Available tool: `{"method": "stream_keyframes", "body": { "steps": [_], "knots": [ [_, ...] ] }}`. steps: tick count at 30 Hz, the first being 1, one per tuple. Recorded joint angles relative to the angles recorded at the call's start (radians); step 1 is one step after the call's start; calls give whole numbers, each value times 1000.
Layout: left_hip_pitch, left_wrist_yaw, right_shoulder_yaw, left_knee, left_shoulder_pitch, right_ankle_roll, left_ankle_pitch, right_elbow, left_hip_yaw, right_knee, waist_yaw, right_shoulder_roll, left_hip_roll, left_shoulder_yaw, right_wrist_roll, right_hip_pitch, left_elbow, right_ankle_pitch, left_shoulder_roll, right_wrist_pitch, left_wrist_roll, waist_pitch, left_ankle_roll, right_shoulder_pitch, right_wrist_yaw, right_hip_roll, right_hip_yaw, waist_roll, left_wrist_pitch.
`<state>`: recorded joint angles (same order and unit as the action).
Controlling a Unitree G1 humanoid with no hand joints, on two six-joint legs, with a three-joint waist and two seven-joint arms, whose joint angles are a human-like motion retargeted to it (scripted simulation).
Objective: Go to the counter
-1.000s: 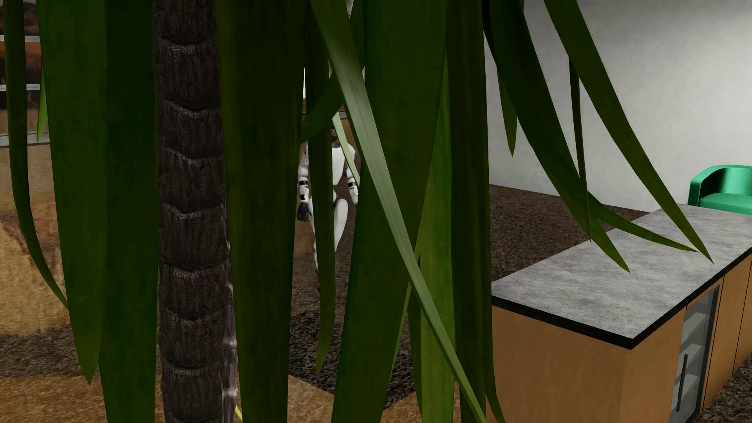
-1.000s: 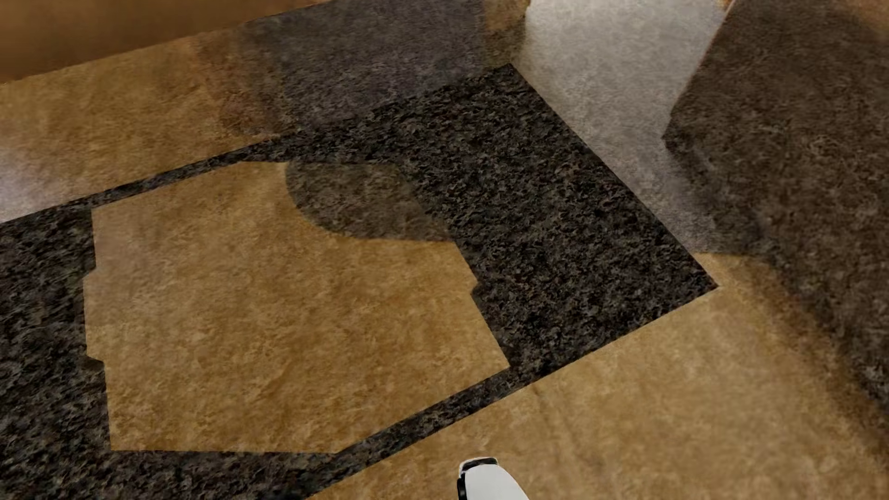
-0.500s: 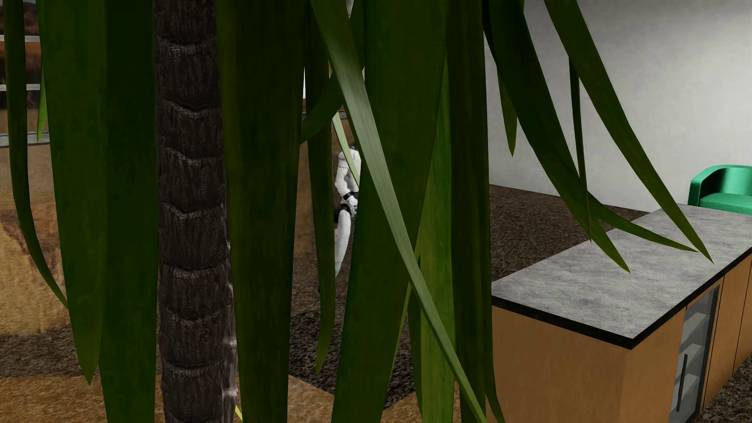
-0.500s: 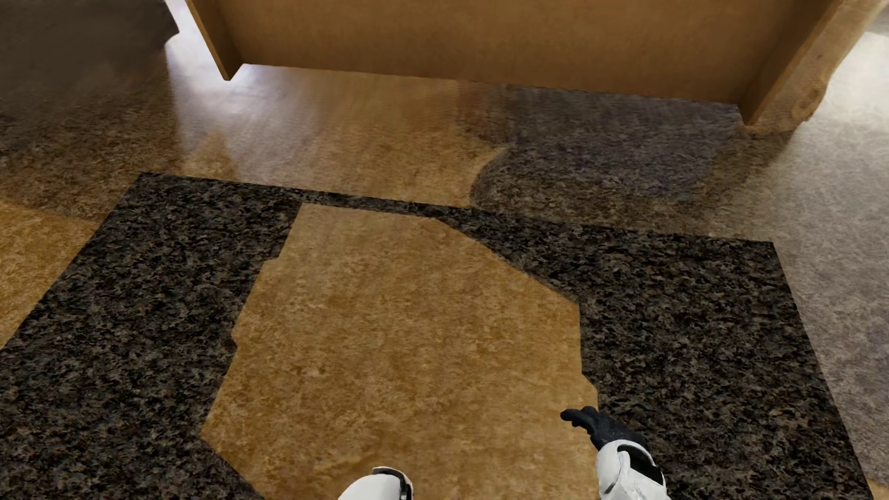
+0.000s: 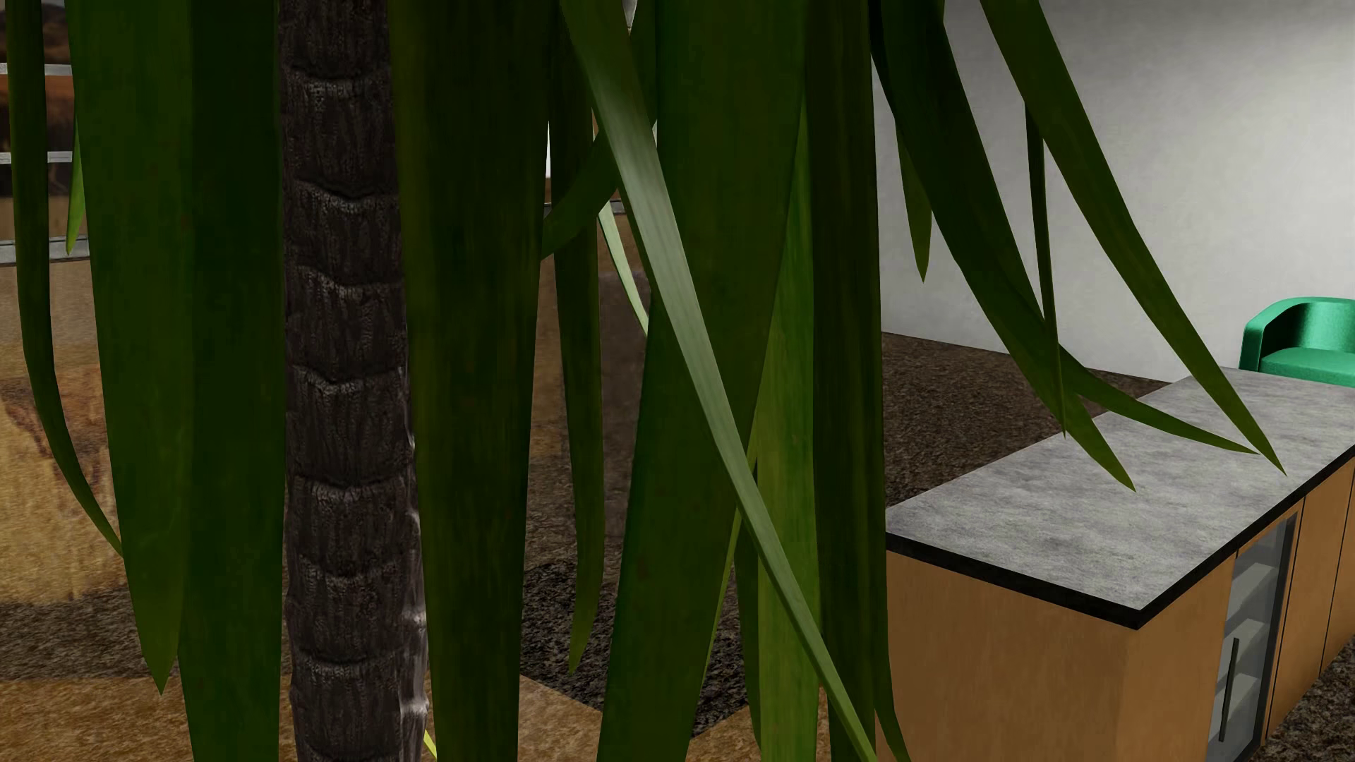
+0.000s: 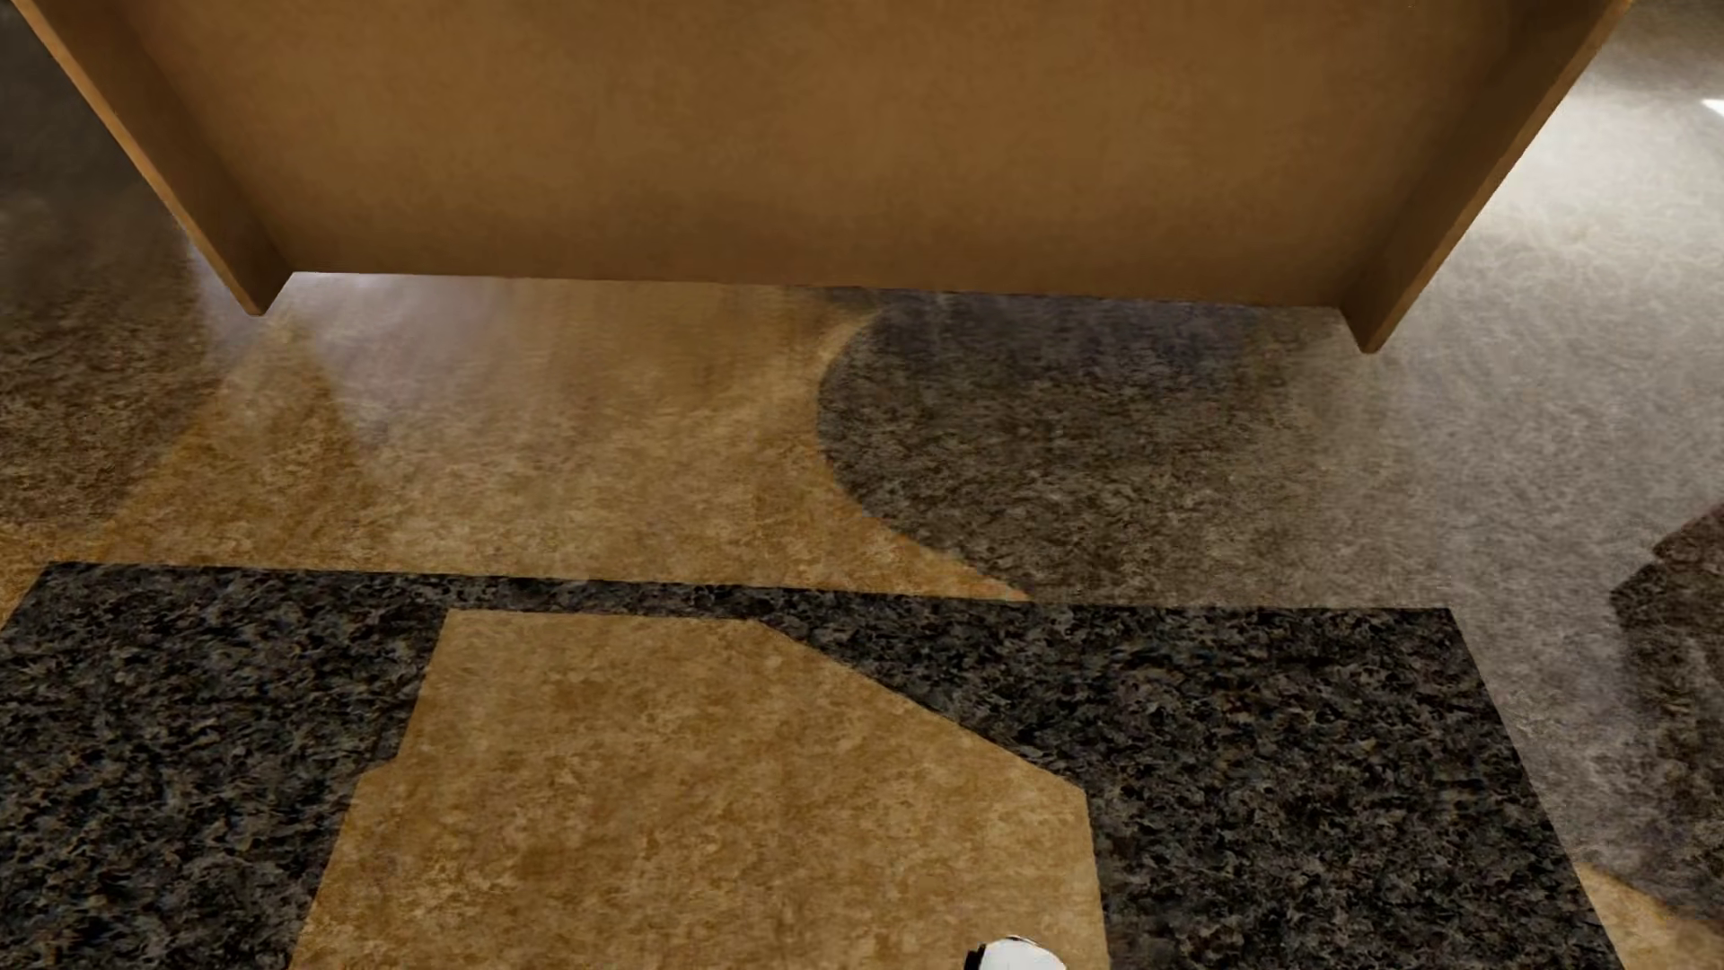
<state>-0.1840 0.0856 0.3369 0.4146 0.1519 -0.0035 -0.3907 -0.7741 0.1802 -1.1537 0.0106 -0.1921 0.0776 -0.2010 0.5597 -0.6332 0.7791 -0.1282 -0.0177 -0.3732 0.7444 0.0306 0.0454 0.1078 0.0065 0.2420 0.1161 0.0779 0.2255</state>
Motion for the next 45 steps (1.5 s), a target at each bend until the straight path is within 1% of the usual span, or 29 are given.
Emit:
{"method": "stream_keyframes", "body": {
  "steps": [2,4,5,6,7,8,9,11,12,13,14,16,19,21,22,23,24,25,27,29,30,31,33,35,38,40,41,43,45],
  "knots": [
    [44,-27,-54,1,-75,9,-63,-77,-41,330,-22,10,9,23,-43,-42,-27,24,-45,-41,-9,-11,-13,77,-8,-73,26,0,-56],
    [107,-31,-42,-36,-137,100,-106,-132,-82,786,-36,3,9,66,-30,3,-65,129,-89,-58,1,-31,-36,148,32,-143,15,-4,-88],
    [141,-24,-47,-49,-156,73,-114,-145,-103,910,-42,5,1,85,-28,37,-87,187,-107,-65,1,-41,-51,185,53,-160,11,-7,-100],
    [162,-15,-60,-25,-167,-76,-122,-152,-127,874,-47,16,-17,95,-35,48,-111,236,-122,-69,-11,-46,-65,218,59,-170,32,-13,-109],
    [159,-2,-73,54,-161,-109,-95,-163,-143,824,-51,33,-46,83,-41,62,-141,190,-130,-69,-34,-46,-84,232,50,-183,56,-24,-113],
    [125,35,-78,189,-135,-96,-18,-186,-150,765,-55,44,-74,46,-38,77,-165,127,-114,-79,-72,-41,-100,223,36,-196,65,-39,-113],
    [72,75,-65,346,-102,-90,118,-204,-168,703,-58,49,-93,14,-21,94,-171,66,-84,-91,-110,-35,-176,205,52,-200,76,-50,-107],
    [-77,42,-15,677,-69,-97,321,-170,-240,630,-59,42,-104,56,31,151,-142,-39,-74,-64,-110,-29,-246,168,114,-195,119,-64,-81],
    [-148,-39,-21,815,-62,-96,345,-132,-249,612,-56,41,-134,127,36,195,-123,-83,-102,-39,-60,-24,-246,151,101,-197,145,-75,-76],
    [-216,-116,-45,911,-49,-91,331,-102,-239,597,-49,44,-177,182,25,239,-108,-124,-126,-22,-2,-18,-202,123,42,-204,161,-88,-83],
    [-279,-142,-63,957,-19,-84,321,-92,-212,588,-38,47,-223,178,12,279,-103,-159,-119,-16,15,-15,-153,76,-32,-214,166,-101,-79],
    [-369,-83,-34,894,64,-72,242,-125,-129,610,-9,36,-279,87,39,365,-86,-203,-61,-20,-38,-14,-108,-55,-89,-243,155,-122,-47],
    [-418,-63,45,505,159,-50,163,-95,35,670,32,6,-279,25,84,487,-19,-266,-40,16,-71,-25,-65,-244,-40,-275,117,-140,0],
    [-383,-103,77,97,212,-33,277,-28,142,722,49,-17,-247,34,88,560,22,-304,-47,75,-43,-40,-62,-334,-61,-279,83,-142,24],
    [-334,-108,89,-43,236,-22,351,4,272,744,51,-30,-261,27,87,596,42,-319,-35,95,-39,-48,-1,-364,-81,-273,70,-143,35],
    [-300,-110,96,-47,258,-10,320,33,309,734,56,-37,-257,13,85,622,67,-336,-19,110,-41,-51,104,-383,-92,-263,52,-139,52],
    [-283,-118,76,1,265,6,270,61,314,681,61,-35,-258,3,68,636,99,-327,-5,109,-43,-50,133,-382,-112,-246,41,-134,64],
    [-267,-134,29,52,253,14,228,92,311,605,66,-21,-257,3,39,634,142,-289,-7,103,-26,-45,123,-354,-147,-225,43,-125,91],
    [-218,-156,-49,94,221,29,166,116,323,402,69,39,-257,12,-16,565,149,-79,10,86,7,-36,98,-273,-204,-188,26,-111,97],
    [-133,-140,5,32,194,121,136,105,357,113,67,25,-217,-13,17,425,80,92,42,95,-14,-25,91,-223,-125,-125,-10,-94,32],
    [-97,-112,44,14,168,123,121,92,365,-28,64,3,-192,-32,66,351,42,109,52,101,-42,-15,88,-198,-62,-57,4,-80,-1],
    [-70,-73,45,12,132,77,102,72,364,-136,57,-1,-173,-41,83,278,13,81,50,93,-55,-6,82,-166,-33,15,23,-64,-18],
    [-34,4,-23,24,28,5,66,-13,332,-213,34,28,-149,-33,31,154,-18,54,27,26,-40,6,61,-90,-71,98,64,-36,0],
    [-5,20,-39,36,-63,-21,33,-130,282,-113,7,33,-134,-6,-9,70,-17,10,3,-57,-24,10,37,-28,-49,89,100,-20,-23],
    [31,-9,35,36,-170,-8,-17,-190,213,295,-21,-30,-113,62,20,27,-57,2,-20,-60,-20,1,3,75,99,41,150,-4,-100],
    [63,-15,-28,21,-199,18,-49,-150,168,649,-26,-28,-94,113,-23,68,-104,50,-30,-56,-25,-13,-27,183,62,14,176,8,-142],
    [81,-5,-67,13,-198,-54,-61,-130,144,743,-28,-5,-94,127,-55,95,-131,157,-34,-49,-34,-20,-43,230,23,1,182,10,-158],
    [74,16,-72,99,-178,-104,-84,-136,97,730,-27,50,-144,125,-72,146,-155,105,-39,-48,-63,-26,-88,269,7,-5,244,3,-159],
    [26,48,30,300,-109,-97,-1,-185,56,688,-26,62,-226,86,-1,198,-136,41,-24,-63,-92,-21,-129,210,97,-42,272,-25,-118]
  ]
}}
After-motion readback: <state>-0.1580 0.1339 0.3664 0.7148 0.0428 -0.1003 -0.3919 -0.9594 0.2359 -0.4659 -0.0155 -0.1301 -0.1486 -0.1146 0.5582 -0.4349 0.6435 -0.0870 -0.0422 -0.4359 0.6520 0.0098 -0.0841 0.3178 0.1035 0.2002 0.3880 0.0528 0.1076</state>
